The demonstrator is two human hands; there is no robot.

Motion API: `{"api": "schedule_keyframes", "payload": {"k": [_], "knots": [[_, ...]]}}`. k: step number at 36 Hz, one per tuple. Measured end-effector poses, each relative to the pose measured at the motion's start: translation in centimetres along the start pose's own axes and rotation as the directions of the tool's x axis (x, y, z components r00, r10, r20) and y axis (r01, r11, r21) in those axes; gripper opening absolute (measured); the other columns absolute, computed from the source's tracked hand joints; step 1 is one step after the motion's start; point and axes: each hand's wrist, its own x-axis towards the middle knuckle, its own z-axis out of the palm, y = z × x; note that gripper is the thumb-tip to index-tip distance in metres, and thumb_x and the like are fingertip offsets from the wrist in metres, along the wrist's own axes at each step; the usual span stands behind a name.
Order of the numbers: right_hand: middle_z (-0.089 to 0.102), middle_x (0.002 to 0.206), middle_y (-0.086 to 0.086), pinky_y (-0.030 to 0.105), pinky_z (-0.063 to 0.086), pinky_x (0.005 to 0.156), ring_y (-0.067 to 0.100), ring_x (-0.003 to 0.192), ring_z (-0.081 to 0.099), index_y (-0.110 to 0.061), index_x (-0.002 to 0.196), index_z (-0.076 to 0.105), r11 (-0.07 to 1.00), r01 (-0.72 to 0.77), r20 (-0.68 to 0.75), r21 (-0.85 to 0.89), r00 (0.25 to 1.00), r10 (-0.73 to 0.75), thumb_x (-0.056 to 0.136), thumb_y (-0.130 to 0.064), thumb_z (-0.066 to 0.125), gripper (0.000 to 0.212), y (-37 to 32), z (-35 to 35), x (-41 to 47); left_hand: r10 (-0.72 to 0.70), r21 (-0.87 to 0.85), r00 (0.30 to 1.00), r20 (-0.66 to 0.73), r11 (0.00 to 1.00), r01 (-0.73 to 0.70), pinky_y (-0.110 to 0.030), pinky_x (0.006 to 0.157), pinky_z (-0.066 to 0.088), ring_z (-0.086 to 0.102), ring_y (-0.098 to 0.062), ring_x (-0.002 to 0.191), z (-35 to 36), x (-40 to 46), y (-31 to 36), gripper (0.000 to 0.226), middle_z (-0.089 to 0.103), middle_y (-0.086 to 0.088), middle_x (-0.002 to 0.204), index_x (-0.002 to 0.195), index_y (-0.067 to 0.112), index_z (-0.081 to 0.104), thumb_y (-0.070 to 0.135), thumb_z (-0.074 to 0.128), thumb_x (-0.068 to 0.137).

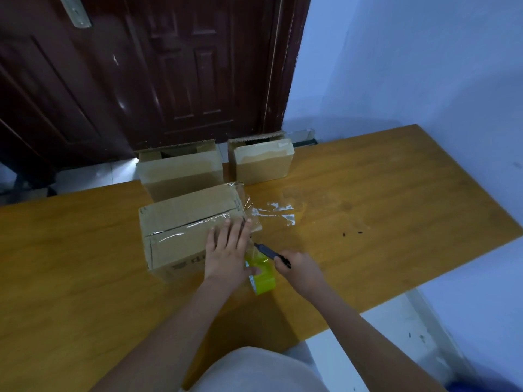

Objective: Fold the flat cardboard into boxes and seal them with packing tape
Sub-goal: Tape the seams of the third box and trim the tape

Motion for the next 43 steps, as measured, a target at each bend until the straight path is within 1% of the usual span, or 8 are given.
{"api": "schedule_keyframes", "payload": {"k": [11, 18, 29, 31, 33, 36, 40, 43], "knots": [[0.043, 0.055, 0.001, 0.028, 0.024, 0.045, 0.016, 0.048, 0.039, -0.008, 0.073, 0.055, 1.000, -0.008, -0.030, -0.011, 1.000, 0.007, 0.095, -0.027, 0.048, 0.029, 0.4, -0.3, 0.0, -0.008, 0.010, 0.999, 0.036, 1.000, 0.008, -0.049, 0.114, -0.007, -0.007, -0.026, 0.146, -0.2, 0.2, 0.1, 0.116, -0.007, 0.000, 0.158, 0.146, 0.020, -0.024, 0.074, 0.050, 0.075], [0.048, 0.059, 0.004, 0.029, 0.027, 0.046, 0.021, 0.053, 0.045, -0.011, 0.079, 0.055, 0.980, -0.197, -0.080, 0.030, 0.977, 0.199, 0.095, -0.025, 0.047, 0.023, 3.1, -2.9, 0.8, -0.013, 0.012, 0.999, 0.042, 1.000, 0.012, -0.049, 0.114, -0.009, -0.010, -0.026, 0.145, -0.1, 0.2, 0.1, 0.117, -0.009, 0.000, 0.158, 0.142, 0.020, -0.030, 0.075, 0.049, 0.075], [0.055, 0.076, 0.000, 0.025, 0.035, 0.044, 0.015, 0.058, 0.051, -0.017, 0.119, 0.055, 0.893, -0.449, -0.046, -0.032, 0.893, 0.448, 0.099, -0.027, 0.043, 0.025, 8.4, 0.2, 1.5, -0.003, -0.007, 1.000, 0.020, 1.000, 0.003, -0.049, 0.114, -0.010, -0.009, -0.025, 0.146, 0.0, 0.3, 0.1, 0.117, -0.008, 0.000, 0.158, 0.136, 0.021, -0.034, 0.077, 0.048, 0.074], [0.055, 0.100, 0.006, 0.028, 0.040, 0.051, 0.019, 0.069, 0.053, -0.016, 0.121, 0.052, 0.883, -0.470, -0.042, -0.008, 0.882, 0.469, 0.099, -0.026, 0.042, 0.027, 8.8, 0.9, 1.7, -0.002, -0.019, 1.000, 0.006, 1.000, 0.002, -0.049, 0.114, -0.009, -0.006, -0.026, 0.146, 0.2, 0.3, 0.1, 0.118, -0.004, 0.000, 0.159, 0.138, 0.021, -0.031, 0.077, 0.049, 0.072], [0.044, 0.123, 0.009, 0.037, 0.048, 0.072, 0.026, 0.091, 0.053, -0.015, 0.122, 0.049, 0.868, -0.496, -0.078, -0.019, 0.867, 0.493, 0.099, -0.027, 0.040, 0.028, 8.6, 1.4, 1.9, -0.001, -0.018, 1.000, -0.018, 1.000, 0.001, -0.050, 0.114, -0.006, -0.002, -0.027, 0.146, 0.3, 0.3, 0.1, 0.119, 0.001, -0.001, 0.159, 0.140, 0.021, -0.028, 0.078, 0.051, 0.071], [0.035, 0.137, 0.008, 0.046, 0.034, 0.104, 0.030, 0.123, 0.038, -0.015, 0.129, 0.046, 0.876, -0.473, -0.216, -0.098, 0.869, 0.445, 0.098, -0.034, 0.042, 0.036, 6.8, 1.9, 2.2, -0.006, 0.020, 1.000, 0.007, 1.000, 0.006, -0.049, 0.114, -0.009, -0.007, -0.026, 0.146, 0.3, 0.3, 0.0, 0.118, -0.005, 0.000, 0.158, 0.137, 0.020, -0.033, 0.078, 0.047, 0.073], [0.035, 0.139, 0.007, 0.038, 0.035, 0.106, 0.023, 0.128, 0.038, -0.008, 0.136, 0.043, 0.921, -0.191, -0.094, 0.339, 0.967, 0.235, 0.093, -0.035, 0.054, 0.052, 2.4, 3.1, 2.4, -0.009, 0.005, 1.000, -0.018, 1.000, 0.010, -0.049, 0.112, -0.002, 0.009, -0.027, 0.145, 0.6, 0.4, 0.0, 0.128, 0.016, -0.002, 0.157, 0.145, 0.021, -0.022, 0.079, 0.058, 0.063], [0.040, 0.130, 0.002, 0.031, 0.034, 0.107, 0.017, 0.126, 0.040, -0.008, 0.135, 0.046, 0.838, -0.168, 0.034, 0.520, 0.984, 0.176, 0.089, -0.028, 0.063, 0.052, -0.2, 4.7, 2.3, 0.030, -0.043, 0.994, -0.105, 0.998, -0.035, -0.052, 0.104, 0.020, 0.035, -0.029, 0.129, 1.3, 0.6, -0.3, 0.136, 0.051, -0.007, 0.137, 0.144, 0.015, 0.025, 0.075, 0.077, 0.034]]}}
